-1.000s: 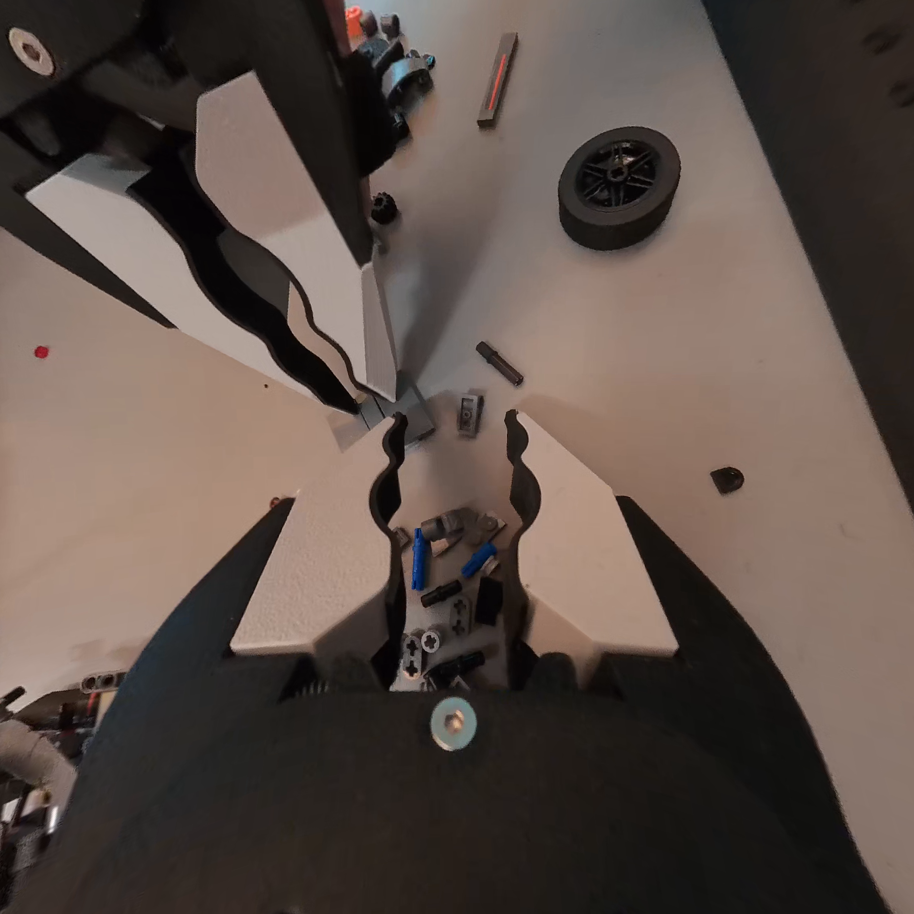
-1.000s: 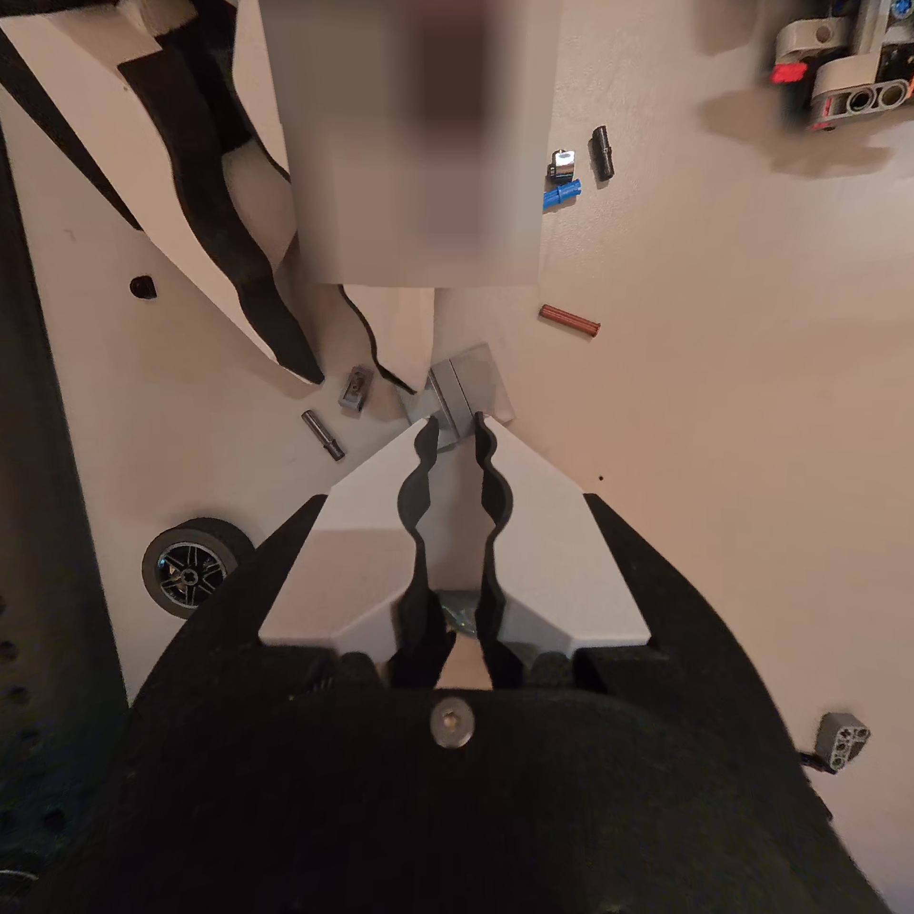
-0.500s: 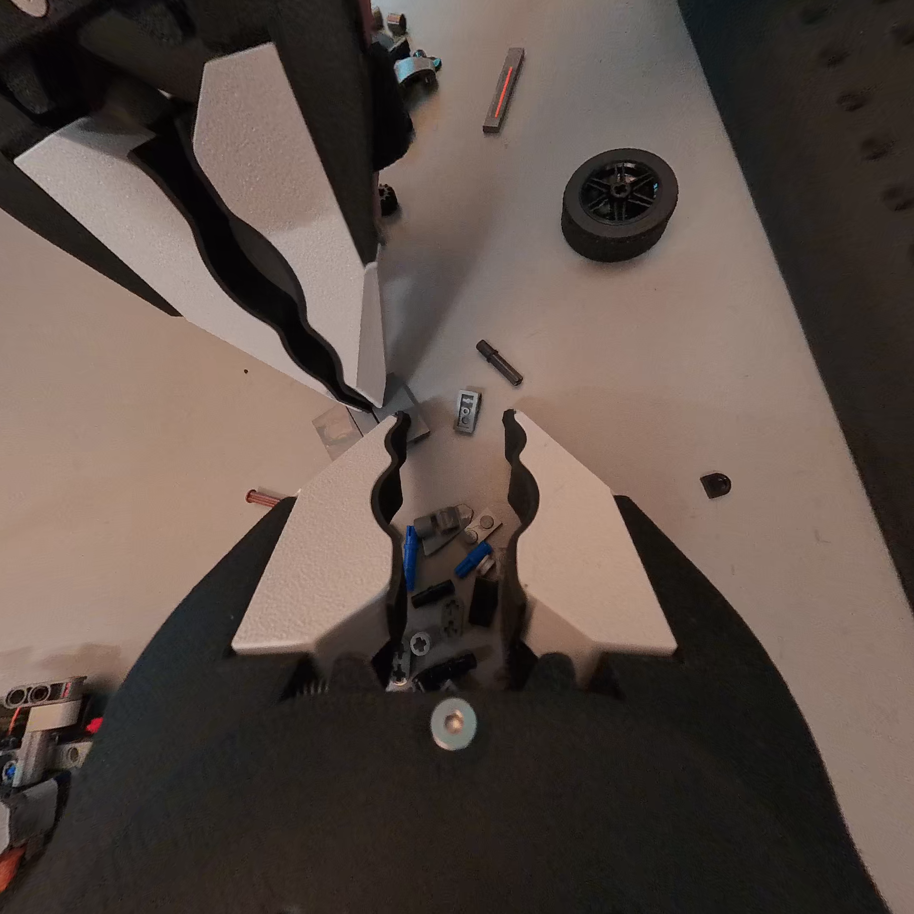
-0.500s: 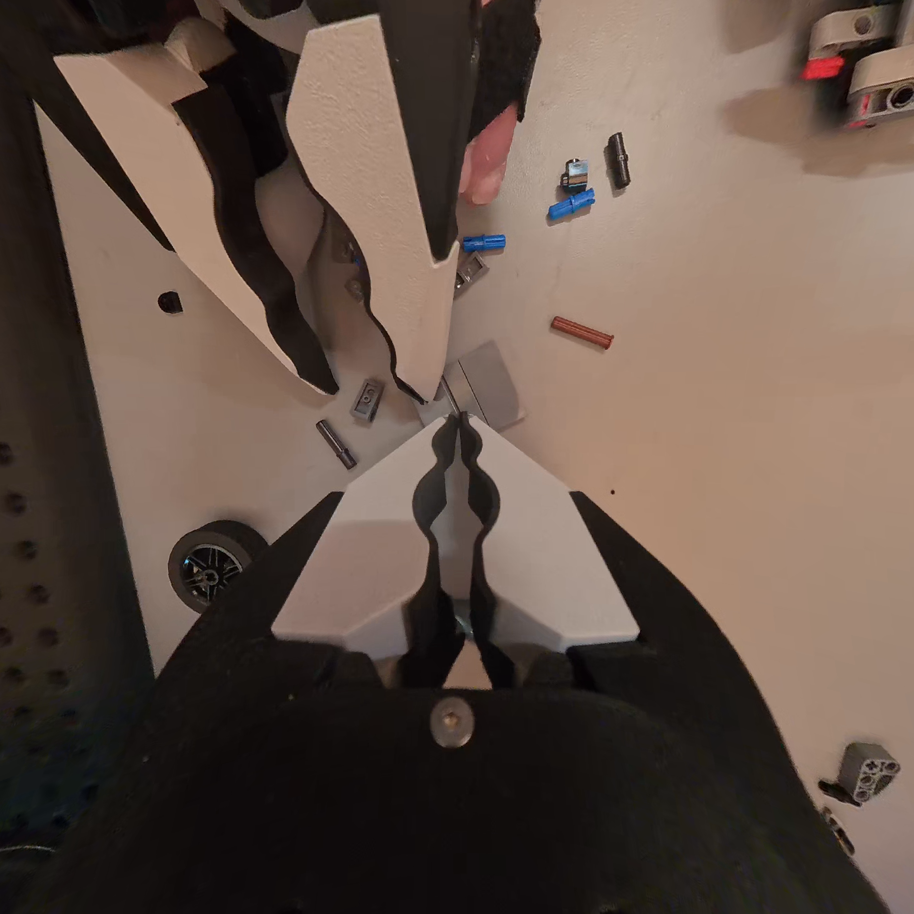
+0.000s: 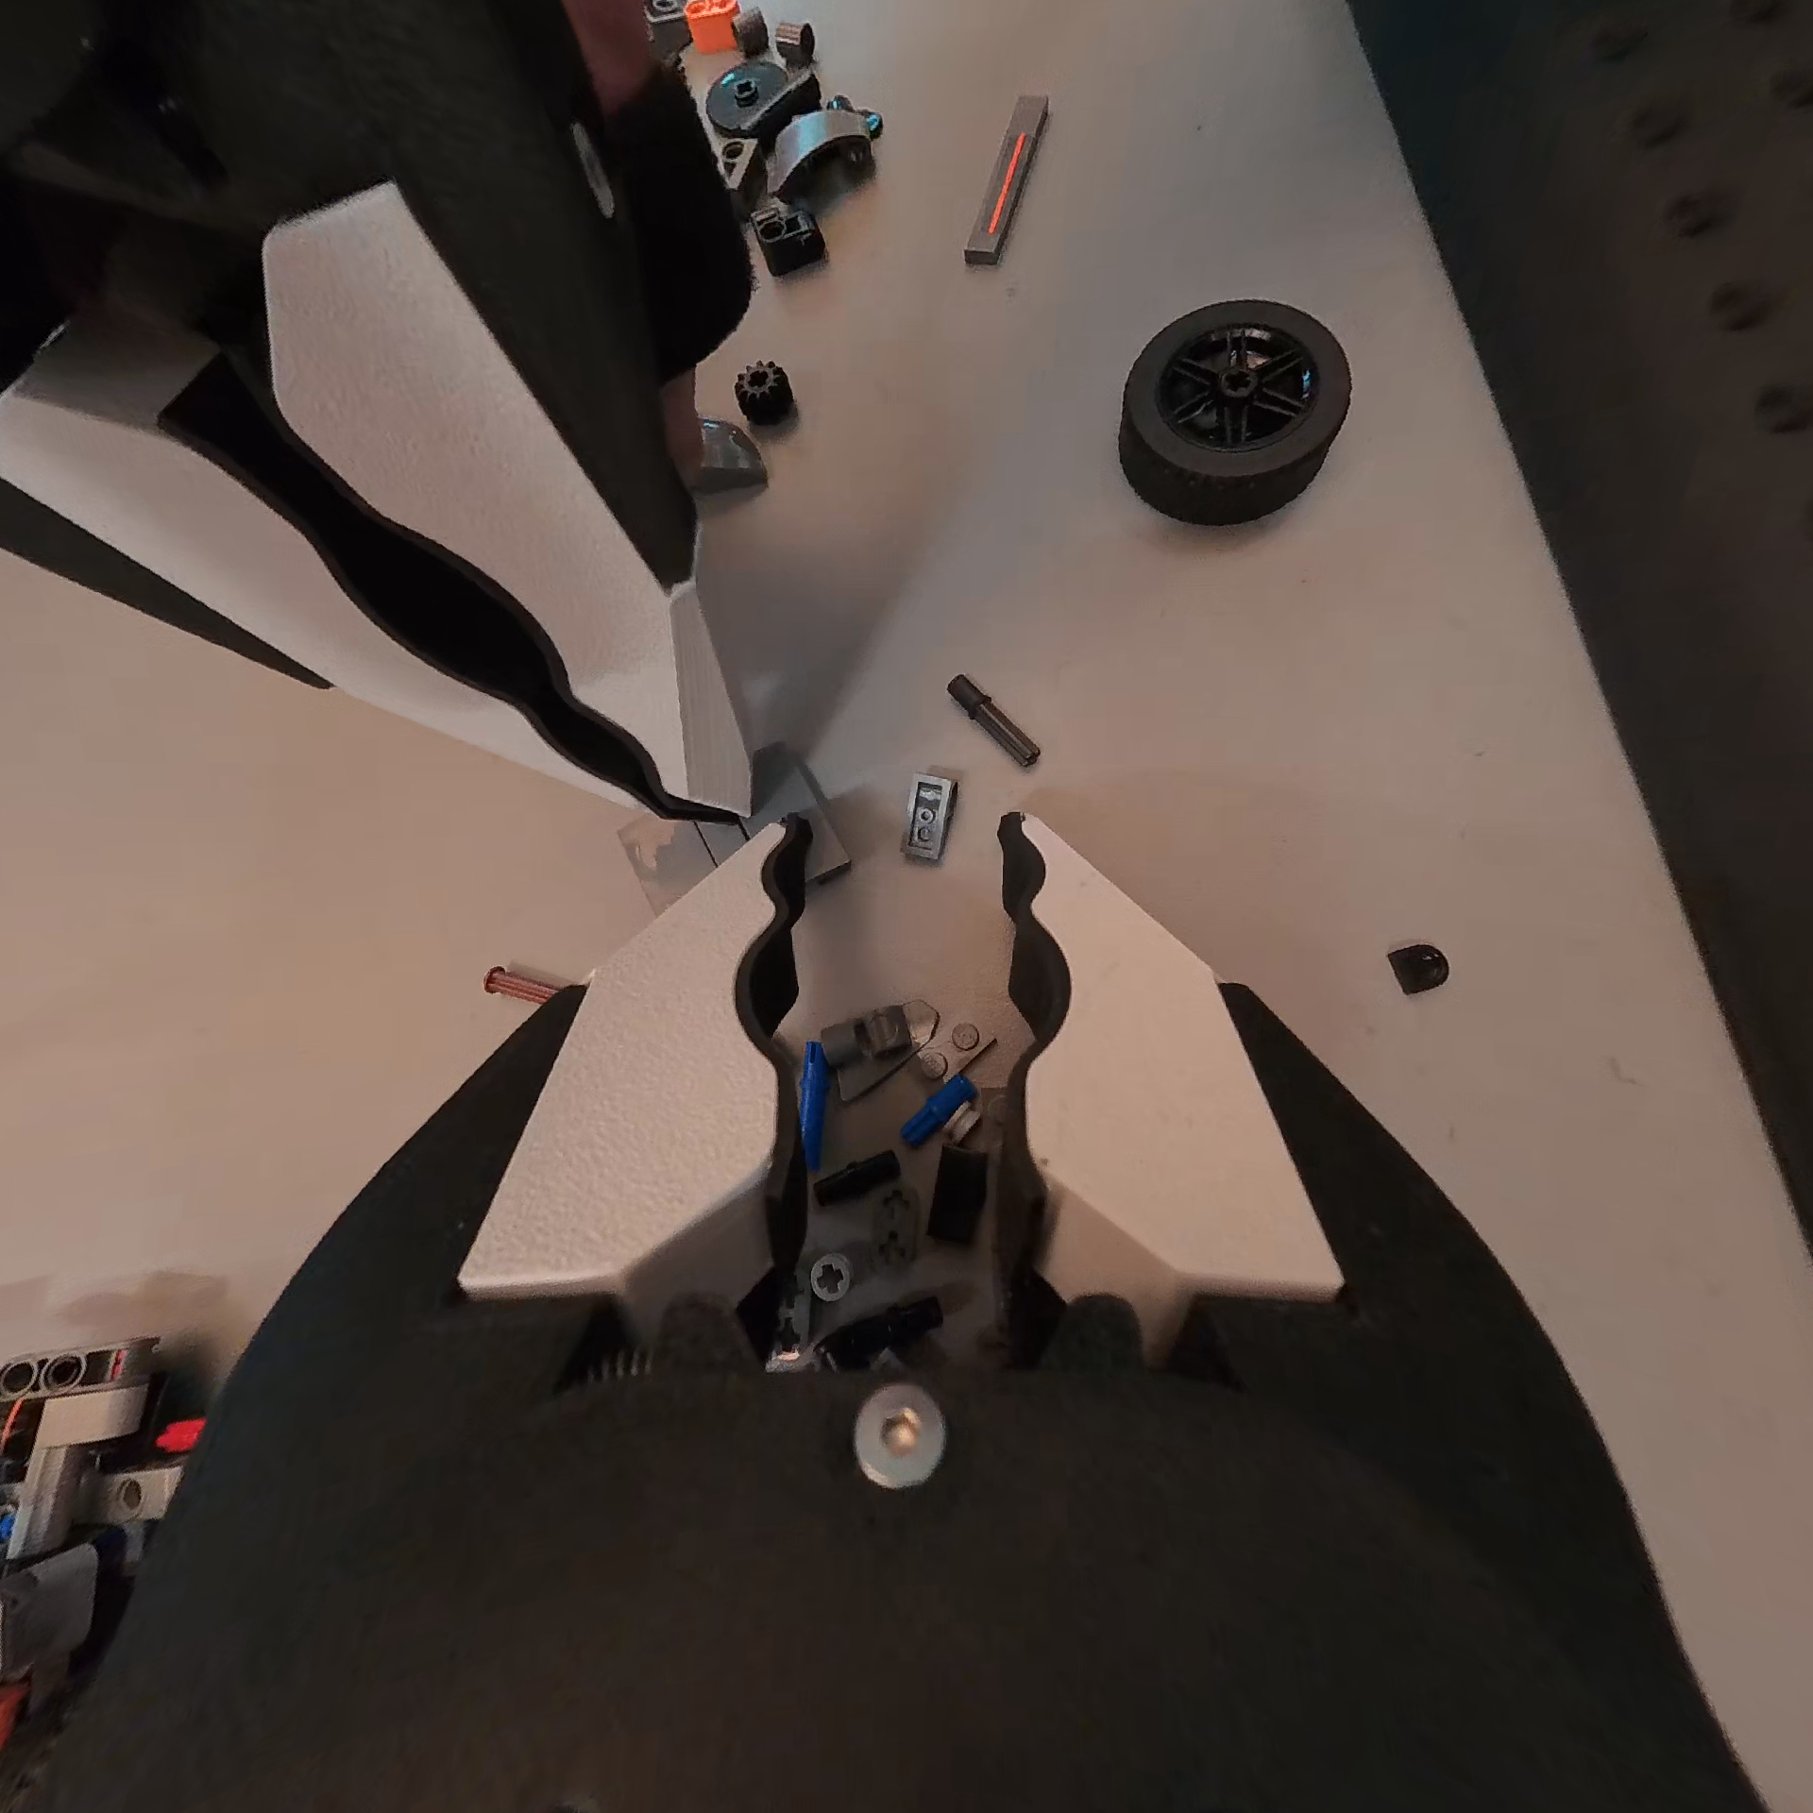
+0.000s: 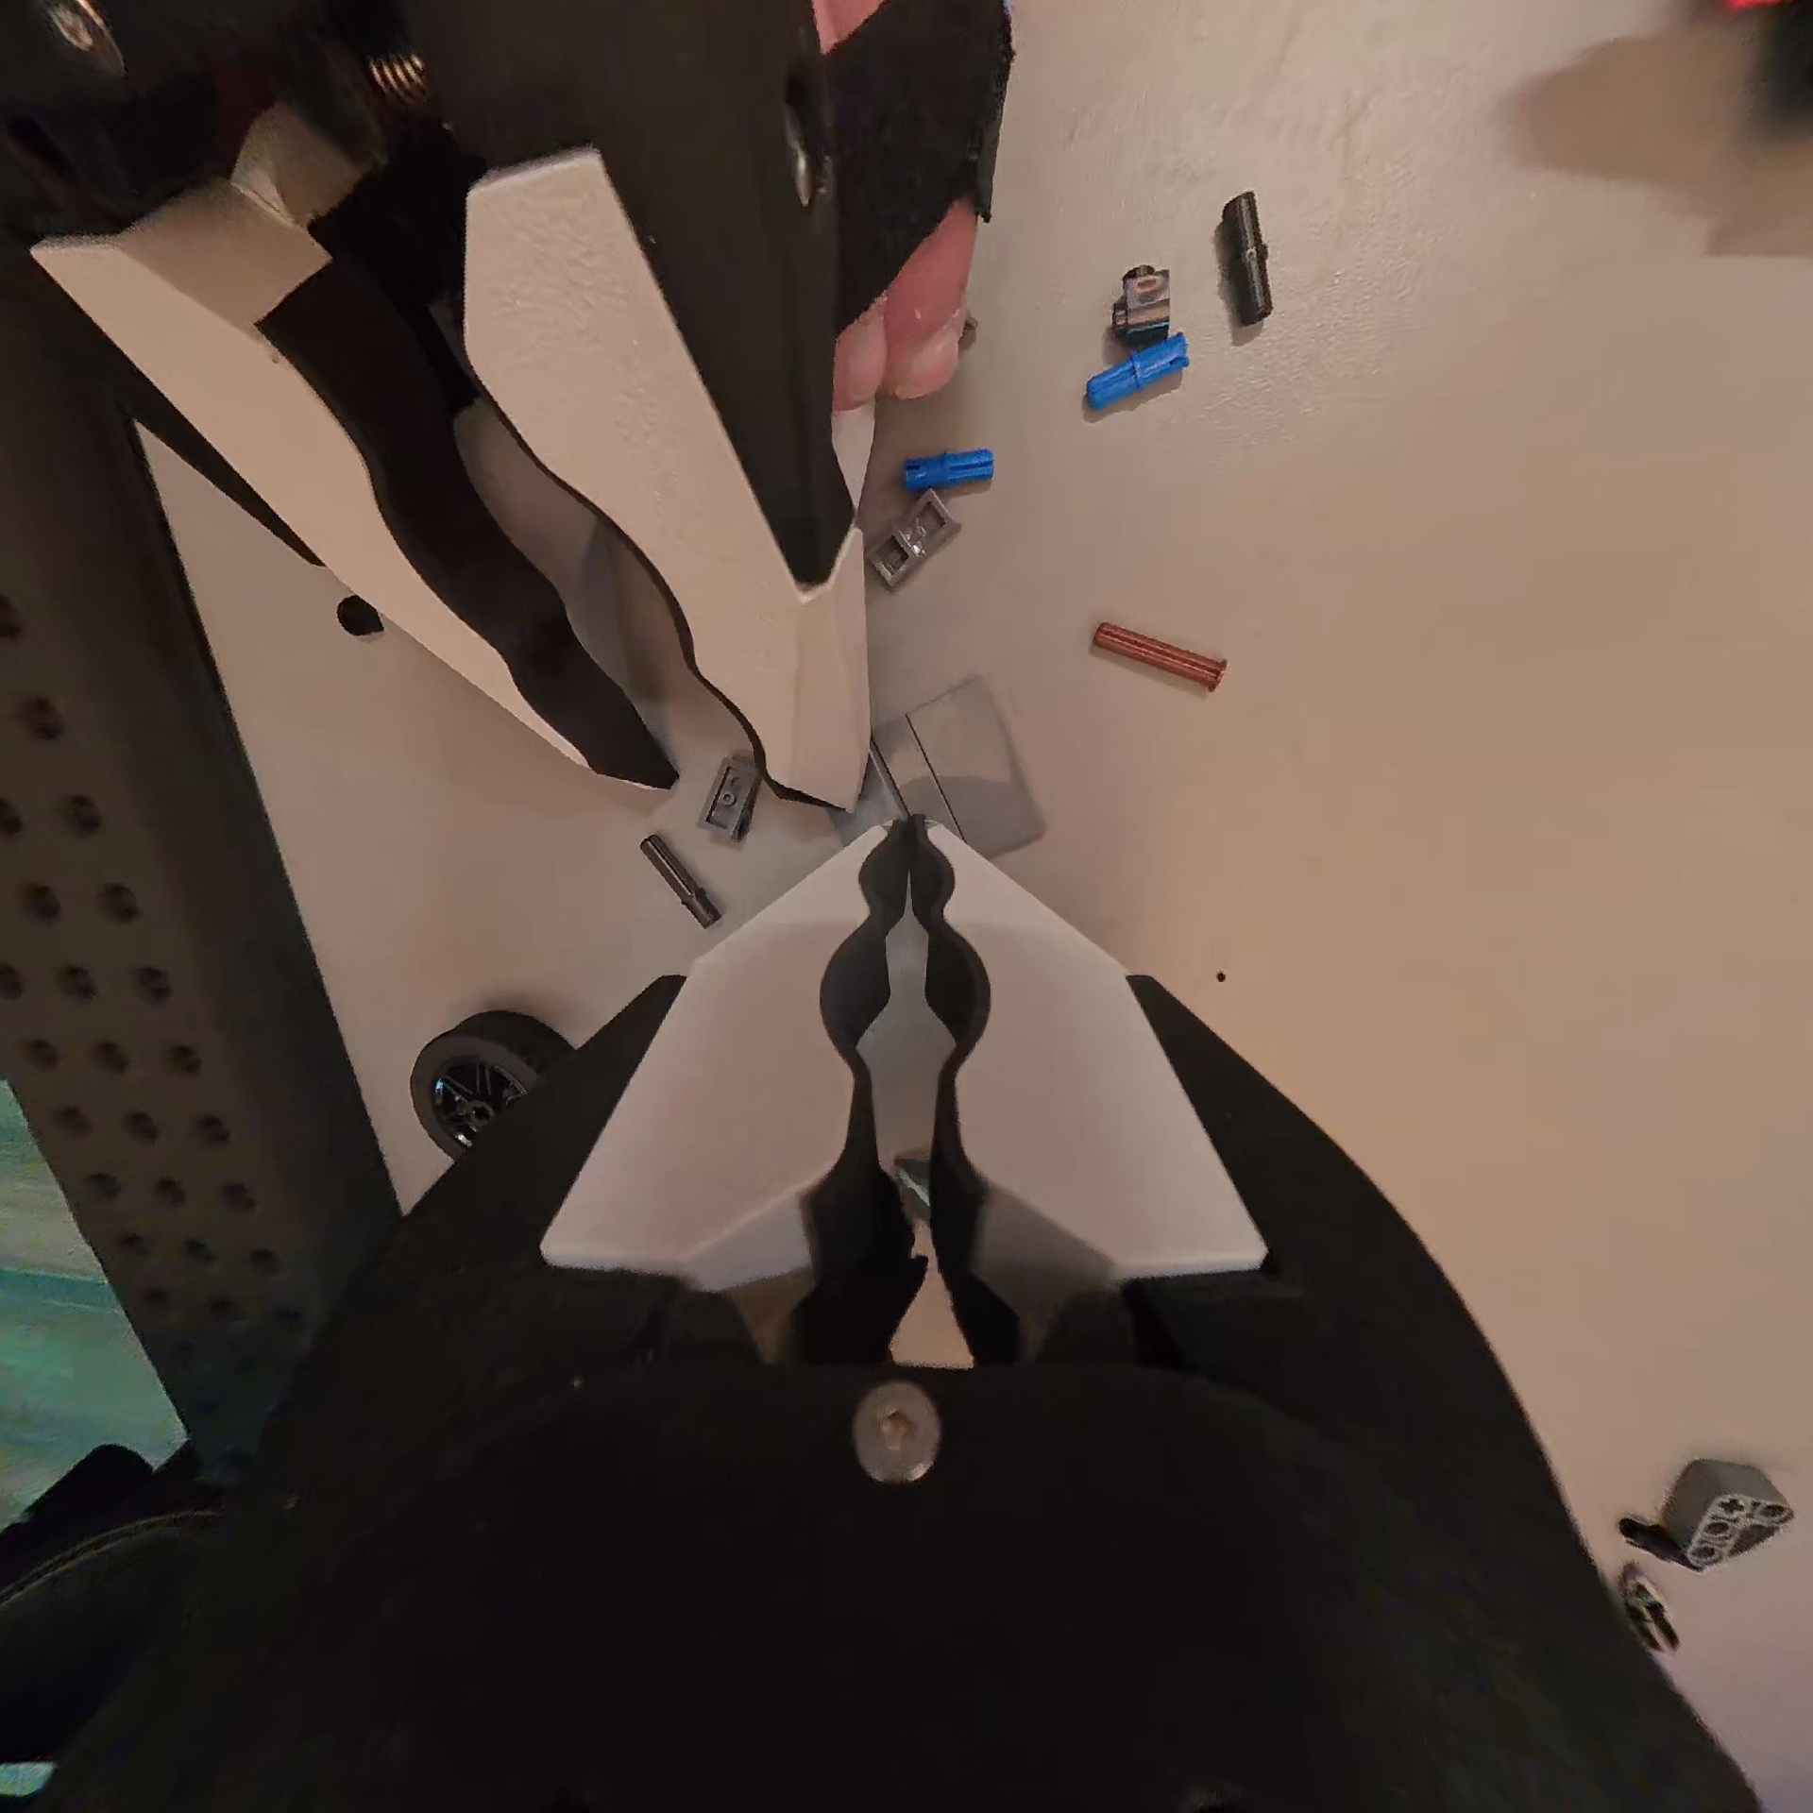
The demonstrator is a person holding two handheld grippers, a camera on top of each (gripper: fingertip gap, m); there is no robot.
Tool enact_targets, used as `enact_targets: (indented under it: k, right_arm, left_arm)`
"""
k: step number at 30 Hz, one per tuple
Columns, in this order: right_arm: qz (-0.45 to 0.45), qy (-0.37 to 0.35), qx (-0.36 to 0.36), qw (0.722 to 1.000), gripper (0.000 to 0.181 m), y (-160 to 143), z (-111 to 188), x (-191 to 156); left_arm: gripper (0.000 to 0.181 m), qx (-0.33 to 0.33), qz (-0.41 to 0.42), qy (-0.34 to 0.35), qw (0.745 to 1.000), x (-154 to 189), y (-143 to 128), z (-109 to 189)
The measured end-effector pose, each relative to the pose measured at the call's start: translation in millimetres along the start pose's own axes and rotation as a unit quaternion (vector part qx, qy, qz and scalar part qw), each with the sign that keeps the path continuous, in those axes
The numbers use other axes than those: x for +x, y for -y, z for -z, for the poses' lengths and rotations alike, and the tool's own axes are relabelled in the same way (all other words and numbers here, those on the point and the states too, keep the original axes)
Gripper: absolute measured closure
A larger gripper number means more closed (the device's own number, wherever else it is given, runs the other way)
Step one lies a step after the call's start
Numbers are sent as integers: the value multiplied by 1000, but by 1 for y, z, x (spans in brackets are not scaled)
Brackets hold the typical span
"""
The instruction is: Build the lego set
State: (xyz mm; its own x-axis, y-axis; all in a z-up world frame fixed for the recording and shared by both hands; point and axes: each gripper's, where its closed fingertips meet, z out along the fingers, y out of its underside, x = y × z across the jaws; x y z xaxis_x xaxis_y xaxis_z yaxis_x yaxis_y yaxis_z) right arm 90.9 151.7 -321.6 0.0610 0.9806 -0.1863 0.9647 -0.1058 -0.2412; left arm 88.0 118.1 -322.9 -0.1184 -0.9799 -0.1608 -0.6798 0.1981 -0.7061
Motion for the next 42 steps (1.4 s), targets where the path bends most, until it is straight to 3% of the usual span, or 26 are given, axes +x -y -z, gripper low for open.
enact_targets:
  k: [9,24,36,42]
  right_arm:
    - [9,-9,-41,999,181,0,-1,1]
    - [-12,-5,27,1000,181,1,0,1]
    - [5,-23,-9,1000,181,3,-1,0]
    - [-25,16,63,998,181,9,6,3]
  left_arm:
    - [143,-1,-1,2,1000,0,0,0]
    - [140,-5,15,1,1000,-5,-8,6]
    - [143,-4,15,8,1000,-4,-8,5]
    - [152,-8,-6,24,1000,-8,-8,8]
